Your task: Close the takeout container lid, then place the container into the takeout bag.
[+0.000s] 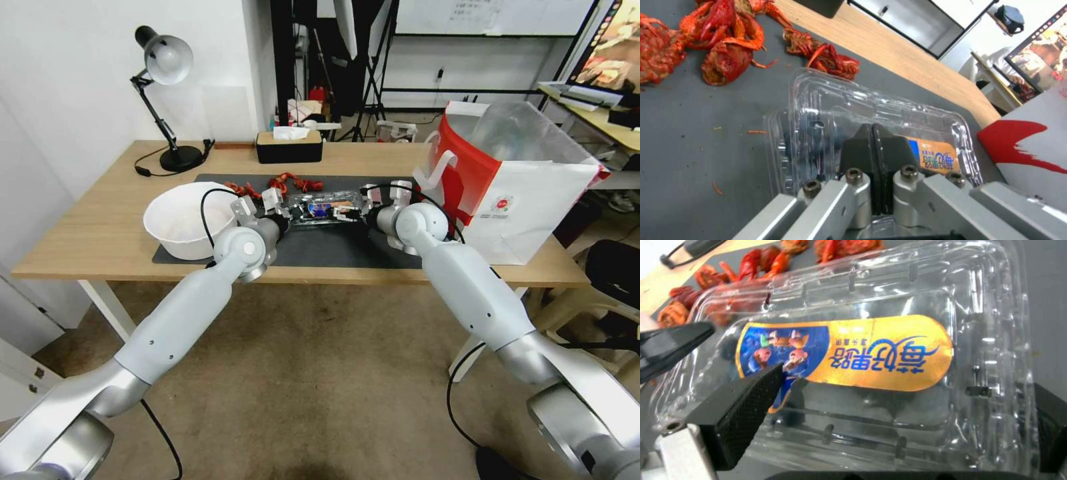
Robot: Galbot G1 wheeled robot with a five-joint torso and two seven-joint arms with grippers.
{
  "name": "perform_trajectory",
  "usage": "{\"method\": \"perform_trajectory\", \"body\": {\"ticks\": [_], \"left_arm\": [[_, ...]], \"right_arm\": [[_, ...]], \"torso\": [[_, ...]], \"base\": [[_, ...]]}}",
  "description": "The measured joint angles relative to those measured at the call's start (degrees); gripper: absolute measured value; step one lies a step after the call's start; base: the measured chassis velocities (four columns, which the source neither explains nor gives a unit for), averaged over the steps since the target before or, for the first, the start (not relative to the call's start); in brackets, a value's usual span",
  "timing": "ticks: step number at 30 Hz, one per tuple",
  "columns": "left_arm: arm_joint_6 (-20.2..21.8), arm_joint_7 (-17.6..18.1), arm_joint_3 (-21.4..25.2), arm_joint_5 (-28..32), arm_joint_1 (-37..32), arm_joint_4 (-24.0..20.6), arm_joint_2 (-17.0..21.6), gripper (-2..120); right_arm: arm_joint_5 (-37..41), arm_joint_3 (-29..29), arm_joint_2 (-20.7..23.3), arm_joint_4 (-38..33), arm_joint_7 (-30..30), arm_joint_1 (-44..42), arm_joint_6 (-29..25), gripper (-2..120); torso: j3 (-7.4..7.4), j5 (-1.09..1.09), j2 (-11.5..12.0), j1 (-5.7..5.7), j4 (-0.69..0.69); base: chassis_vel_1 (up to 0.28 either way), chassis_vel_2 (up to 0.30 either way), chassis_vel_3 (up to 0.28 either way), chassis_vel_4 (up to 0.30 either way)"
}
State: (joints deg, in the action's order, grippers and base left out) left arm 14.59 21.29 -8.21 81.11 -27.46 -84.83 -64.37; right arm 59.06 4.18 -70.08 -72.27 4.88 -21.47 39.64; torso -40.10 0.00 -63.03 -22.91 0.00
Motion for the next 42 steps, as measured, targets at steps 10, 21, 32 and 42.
{"method": "perform_trajectory", "body": {"ticks": [10,21,32,42], "left_arm": [[0.0,0.2,0.2,0.2,-0.1,-0.8,0.3,0],[0.2,0.3,0.1,0.3,0.3,-0.9,0.2,0],[0.2,0.2,-0.1,0.3,0.5,-0.5,0.2,0],[0.1,-0.1,1.5,0.2,0.2,-2.4,1.6,0]], "right_arm": [[0.8,0.9,0.0,-1.0,0.6,-0.1,0.5,92],[1.8,0.9,0.3,-1.3,1.8,-0.3,0.5,52],[1.7,0.9,0.2,-1.0,1.9,-0.4,-0.2,22],[1.7,0.3,0.7,-1.8,2.3,-1.1,-0.6,3]], "torso": [[-0.01,-0.01,0.0,0.00,-0.01],[-0.01,0.00,0.0,-0.01,-0.01],[-0.01,0.00,0.0,-0.01,0.01],[-0.01,0.00,0.0,-0.01,0.03]], "base": [[0.000,0.000,0.000,0.000],[0.000,0.000,0.000,0.000],[0.000,0.000,0.000,0.000],[0.000,0.000,0.000,0.000]]}}
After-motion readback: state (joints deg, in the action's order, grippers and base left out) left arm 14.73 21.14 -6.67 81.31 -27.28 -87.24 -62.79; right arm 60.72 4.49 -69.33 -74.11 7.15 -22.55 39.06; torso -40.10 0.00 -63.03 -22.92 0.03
